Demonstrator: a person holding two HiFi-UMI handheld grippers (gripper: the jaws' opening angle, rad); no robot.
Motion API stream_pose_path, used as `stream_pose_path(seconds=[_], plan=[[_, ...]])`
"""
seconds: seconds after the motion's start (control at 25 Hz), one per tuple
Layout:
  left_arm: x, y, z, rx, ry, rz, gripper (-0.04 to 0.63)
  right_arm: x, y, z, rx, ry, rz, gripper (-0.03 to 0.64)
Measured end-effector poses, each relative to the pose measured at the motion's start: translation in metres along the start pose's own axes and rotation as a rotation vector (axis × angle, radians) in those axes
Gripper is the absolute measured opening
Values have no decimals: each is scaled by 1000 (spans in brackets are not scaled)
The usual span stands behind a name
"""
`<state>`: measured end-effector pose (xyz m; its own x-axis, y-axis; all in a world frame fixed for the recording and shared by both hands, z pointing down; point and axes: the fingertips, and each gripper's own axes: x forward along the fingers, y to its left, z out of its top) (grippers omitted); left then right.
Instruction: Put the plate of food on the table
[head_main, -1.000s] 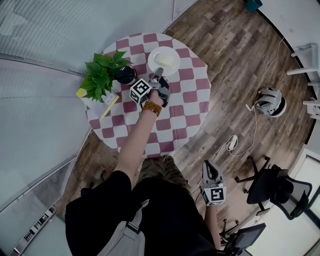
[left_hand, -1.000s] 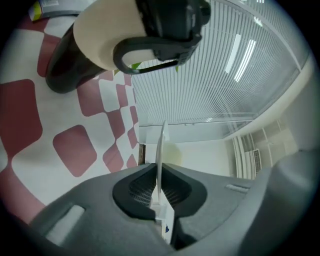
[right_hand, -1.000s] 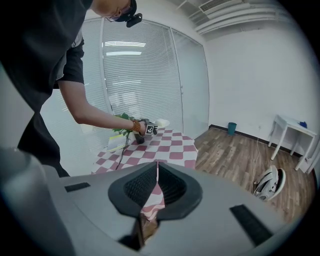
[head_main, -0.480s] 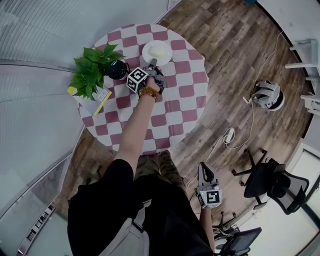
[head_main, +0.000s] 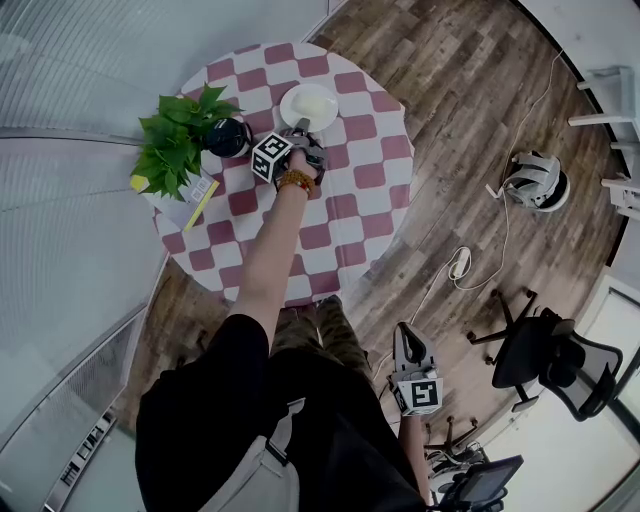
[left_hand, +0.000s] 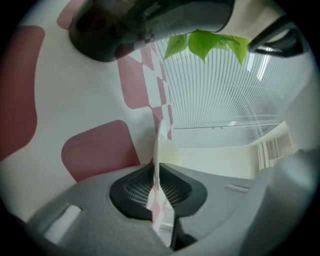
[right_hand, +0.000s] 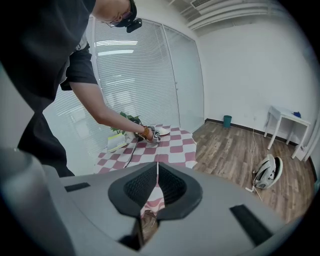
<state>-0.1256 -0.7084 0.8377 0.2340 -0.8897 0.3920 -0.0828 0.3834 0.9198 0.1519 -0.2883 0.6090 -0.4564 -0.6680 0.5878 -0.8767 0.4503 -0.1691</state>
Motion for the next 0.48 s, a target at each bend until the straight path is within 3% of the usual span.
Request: stream_pose_path(seconds=[0.2,0.48], plan=[[-6,-1,-2,58,20,19,39,-3,0,3,-8,-16,-4,14],[-11,-1,-11,51,71,56,193,-10,-8,11,-9,-20,-25,14]])
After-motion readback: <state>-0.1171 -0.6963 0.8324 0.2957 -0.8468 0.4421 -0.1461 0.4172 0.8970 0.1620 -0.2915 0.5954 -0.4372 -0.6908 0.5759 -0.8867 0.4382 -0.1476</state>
